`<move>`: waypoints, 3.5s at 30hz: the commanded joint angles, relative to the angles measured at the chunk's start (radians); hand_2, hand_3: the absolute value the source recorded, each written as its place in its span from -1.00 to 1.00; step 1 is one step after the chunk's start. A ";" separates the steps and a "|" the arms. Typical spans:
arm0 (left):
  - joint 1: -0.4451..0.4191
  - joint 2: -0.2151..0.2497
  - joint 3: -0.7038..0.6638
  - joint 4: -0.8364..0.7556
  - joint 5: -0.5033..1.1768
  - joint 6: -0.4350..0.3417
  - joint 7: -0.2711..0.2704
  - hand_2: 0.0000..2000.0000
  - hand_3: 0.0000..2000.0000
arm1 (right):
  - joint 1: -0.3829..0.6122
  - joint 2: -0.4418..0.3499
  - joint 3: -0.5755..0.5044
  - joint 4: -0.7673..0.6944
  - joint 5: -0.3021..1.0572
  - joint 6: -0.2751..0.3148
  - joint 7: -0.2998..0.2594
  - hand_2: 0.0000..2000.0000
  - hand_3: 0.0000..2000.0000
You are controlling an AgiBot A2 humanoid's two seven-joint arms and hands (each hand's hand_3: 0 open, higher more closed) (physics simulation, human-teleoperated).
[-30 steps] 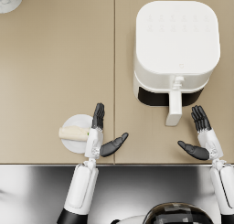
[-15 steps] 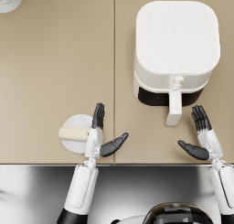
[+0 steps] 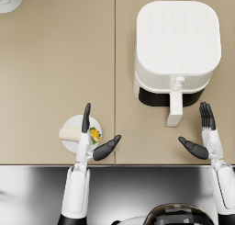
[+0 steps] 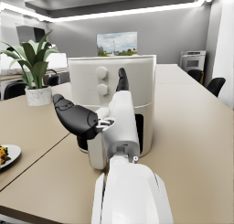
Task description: Pick up the chicken rolls and place it into the air fryer
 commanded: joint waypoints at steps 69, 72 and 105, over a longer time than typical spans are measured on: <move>0.198 0.046 -0.040 0.151 1.517 -0.057 -0.057 1.00 1.00 | 0.082 -0.179 0.075 -0.509 0.112 0.000 0.000 -1.00 -1.00; 0.224 0.053 -0.036 0.126 1.517 -0.052 -0.024 1.00 1.00 | 0.103 -0.193 0.101 -0.567 0.112 0.000 0.000 -1.00 -1.00; 0.423 0.144 0.126 0.144 1.516 -0.049 -0.002 1.00 1.00 | 0.036 0.158 0.638 -0.001 0.119 -0.119 -0.004 1.00 1.00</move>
